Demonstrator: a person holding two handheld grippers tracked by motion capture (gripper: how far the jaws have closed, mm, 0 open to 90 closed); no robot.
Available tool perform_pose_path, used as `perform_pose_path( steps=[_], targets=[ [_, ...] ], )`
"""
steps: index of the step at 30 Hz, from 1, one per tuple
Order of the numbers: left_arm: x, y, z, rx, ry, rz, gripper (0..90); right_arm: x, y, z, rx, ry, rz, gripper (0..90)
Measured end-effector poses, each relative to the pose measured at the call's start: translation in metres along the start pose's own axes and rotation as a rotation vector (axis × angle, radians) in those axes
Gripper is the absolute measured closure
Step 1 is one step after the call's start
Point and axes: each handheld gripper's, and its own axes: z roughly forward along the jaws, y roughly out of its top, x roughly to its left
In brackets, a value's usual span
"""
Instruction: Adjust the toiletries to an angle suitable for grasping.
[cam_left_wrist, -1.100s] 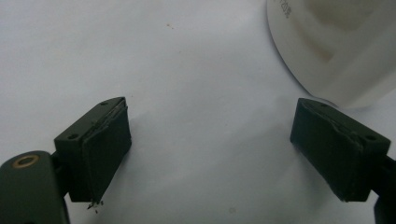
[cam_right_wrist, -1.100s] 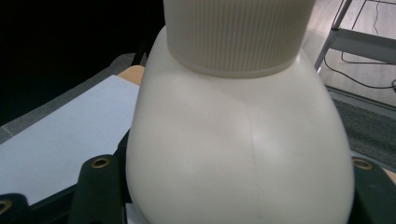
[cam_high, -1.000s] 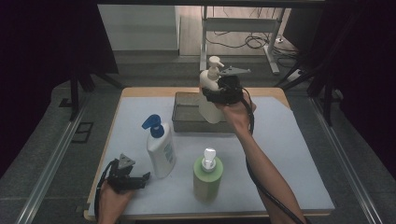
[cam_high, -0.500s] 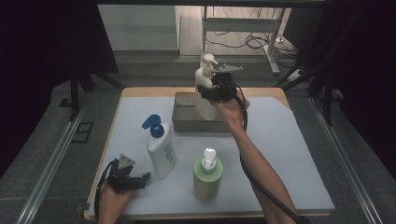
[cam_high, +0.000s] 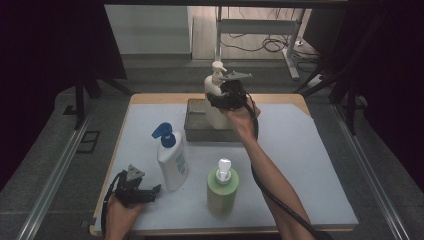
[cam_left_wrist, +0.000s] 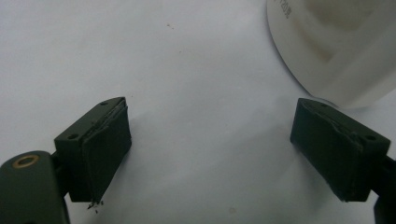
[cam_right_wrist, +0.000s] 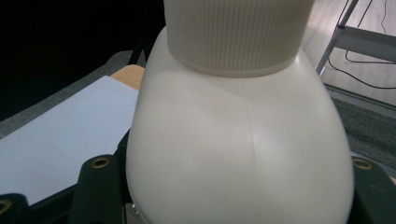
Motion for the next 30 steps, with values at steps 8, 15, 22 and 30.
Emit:
perform_pose_path(
  steps=[8, 15, 22, 30],
  targets=[
    [0.000, 0.000, 0.000, 0.000, 0.000, 0.000, 12.2, 0.001, -0.008, 0.010, 0.016, 0.004, 0.005, 37.4],
    [0.000, 0.000, 0.000, 0.000, 0.000, 0.000, 12.2, 0.004, -0.015, 0.015, 0.028, 0.012, 0.007, 37.4],
    [0.000, 0.000, 0.000, 0.000, 0.000, -0.001, 12.3, 0.005, -0.023, 0.021, 0.035, 0.010, 0.008, 37.3],
    [0.000, 0.000, 0.000, 0.000, 0.000, -0.001, 12.2, 0.006, -0.031, 0.028, 0.044, 0.006, 0.017, 37.2]
  ],
)
